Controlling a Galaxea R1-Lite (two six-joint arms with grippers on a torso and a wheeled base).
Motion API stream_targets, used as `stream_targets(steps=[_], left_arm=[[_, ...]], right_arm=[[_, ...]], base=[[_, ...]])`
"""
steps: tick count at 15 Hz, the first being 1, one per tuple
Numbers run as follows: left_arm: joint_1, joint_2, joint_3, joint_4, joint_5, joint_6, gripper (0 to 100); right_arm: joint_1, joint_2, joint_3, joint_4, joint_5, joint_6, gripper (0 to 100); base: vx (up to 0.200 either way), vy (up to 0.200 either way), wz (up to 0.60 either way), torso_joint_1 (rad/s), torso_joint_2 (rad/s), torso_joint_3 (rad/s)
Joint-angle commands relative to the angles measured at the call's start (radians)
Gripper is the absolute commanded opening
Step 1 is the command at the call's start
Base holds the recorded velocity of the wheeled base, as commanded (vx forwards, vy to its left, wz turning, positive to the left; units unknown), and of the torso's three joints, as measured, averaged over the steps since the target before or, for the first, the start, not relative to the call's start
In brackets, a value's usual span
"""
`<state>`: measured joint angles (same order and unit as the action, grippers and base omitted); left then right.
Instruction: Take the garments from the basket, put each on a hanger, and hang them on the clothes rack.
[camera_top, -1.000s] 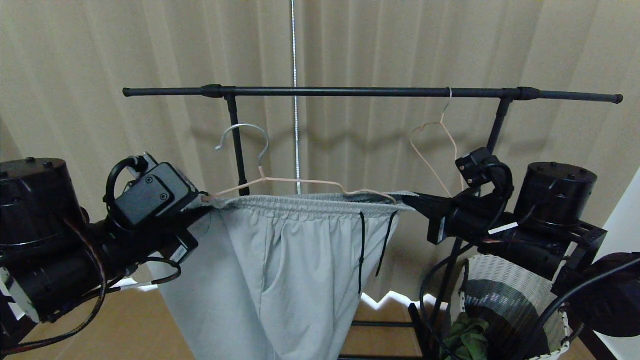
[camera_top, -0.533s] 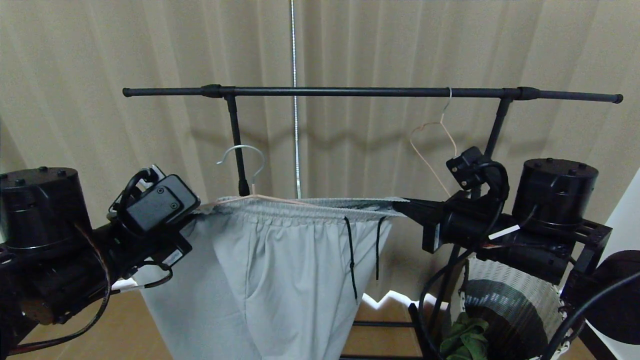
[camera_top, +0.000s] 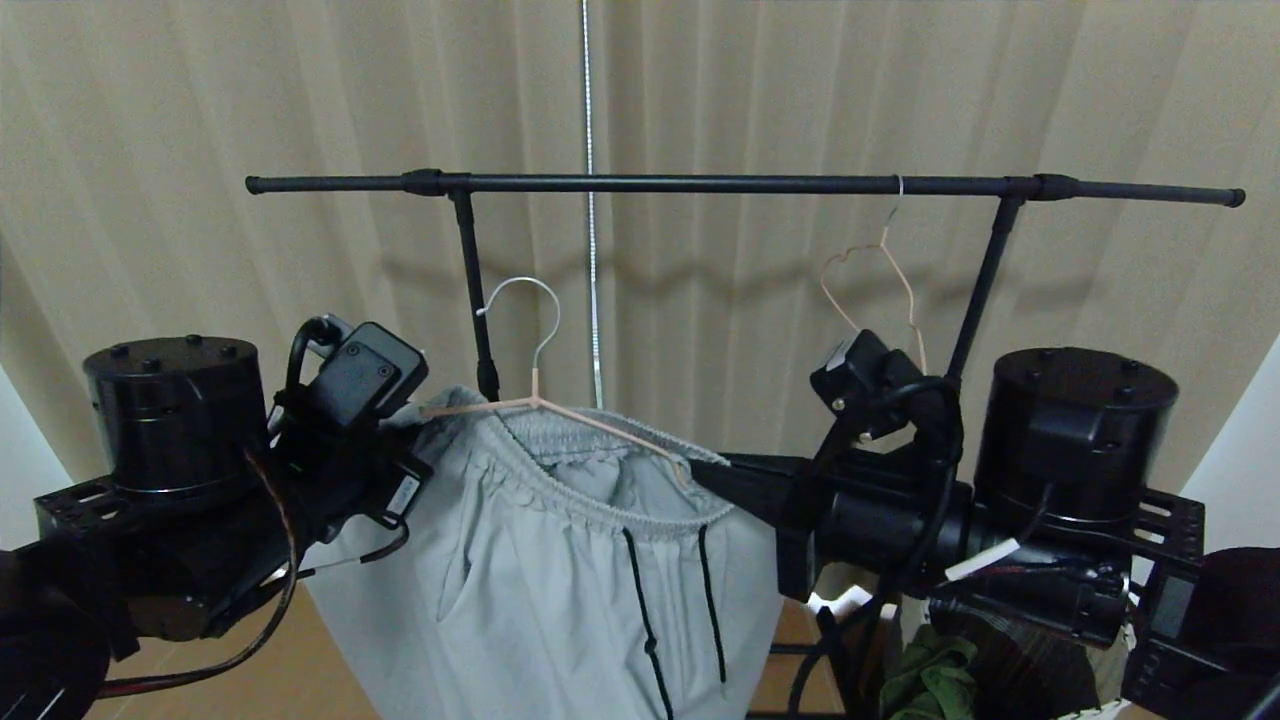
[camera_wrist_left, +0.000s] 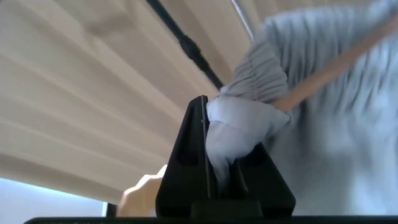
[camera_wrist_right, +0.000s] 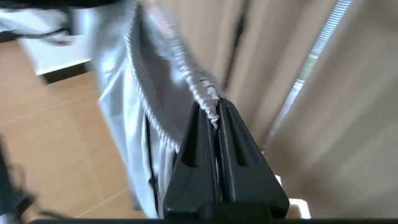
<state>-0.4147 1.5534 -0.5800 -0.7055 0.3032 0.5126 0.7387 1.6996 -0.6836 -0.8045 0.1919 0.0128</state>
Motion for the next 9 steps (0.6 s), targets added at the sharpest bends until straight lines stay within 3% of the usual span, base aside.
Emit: stream_targets(steps=[1,5,9], left_arm=[[-0.004,0.030,-0.014,-0.002,-0.003,-0.025,0],[-0.007,0.030,-0.027,-0.002,-0.003,-0.062,0],[-0.050,0.025,-0.063,-0.003,-0.003,-0.193,0]], right_arm=[[0.045,0.072,-0.010,-0.009,0.001,0.003,0],[0.076,0.183,-0.033,-0.121,0.001,0.000,0],[0.083,0.273,-0.128,-0.124,0.000,0.000,0]], base=[[0.000,0.000,0.00,0.000,0.00,0.000],[0.000,0.000,0.00,0.000,0.00,0.000],[0.000,0.000,0.00,0.000,0.00,0.000]])
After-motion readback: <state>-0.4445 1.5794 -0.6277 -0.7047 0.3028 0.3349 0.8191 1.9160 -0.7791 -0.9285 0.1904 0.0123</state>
